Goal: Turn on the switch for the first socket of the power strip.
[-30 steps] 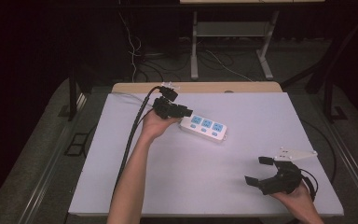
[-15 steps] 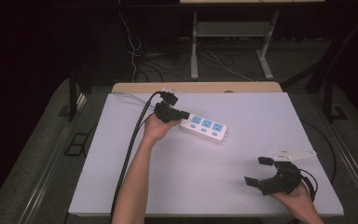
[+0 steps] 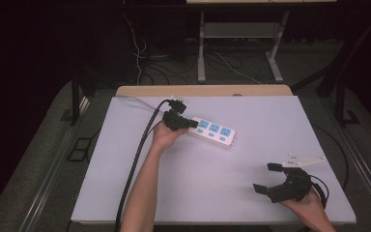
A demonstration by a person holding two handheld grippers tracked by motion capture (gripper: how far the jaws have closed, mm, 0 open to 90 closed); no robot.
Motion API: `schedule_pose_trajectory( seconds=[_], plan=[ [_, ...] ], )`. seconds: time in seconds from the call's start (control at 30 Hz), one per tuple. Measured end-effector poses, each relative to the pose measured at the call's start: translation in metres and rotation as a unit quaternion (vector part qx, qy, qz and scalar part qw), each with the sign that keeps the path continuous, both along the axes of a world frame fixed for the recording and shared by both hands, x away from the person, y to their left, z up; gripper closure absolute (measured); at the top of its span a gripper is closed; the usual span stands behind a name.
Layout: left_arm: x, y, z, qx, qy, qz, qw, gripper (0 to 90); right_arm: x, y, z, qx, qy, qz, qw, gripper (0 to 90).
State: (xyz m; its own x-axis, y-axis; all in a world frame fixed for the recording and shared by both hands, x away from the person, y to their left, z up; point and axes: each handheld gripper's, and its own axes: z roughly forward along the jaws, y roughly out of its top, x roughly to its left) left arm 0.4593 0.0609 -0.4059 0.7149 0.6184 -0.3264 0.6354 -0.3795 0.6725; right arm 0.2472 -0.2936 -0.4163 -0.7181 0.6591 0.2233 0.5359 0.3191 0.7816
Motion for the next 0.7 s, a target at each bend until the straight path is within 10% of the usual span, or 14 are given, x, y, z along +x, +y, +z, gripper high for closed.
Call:
schedule_pose_trajectory(
  seconds=[0.7],
  plan=[
    [0.006, -0.009, -0.019, -0.009, 0.013, -0.001, 0.9999, 89.1, 0.000, 0.000, 0.000, -0.004, 0.001, 0.000, 1.0000, 0.4]
  ],
)
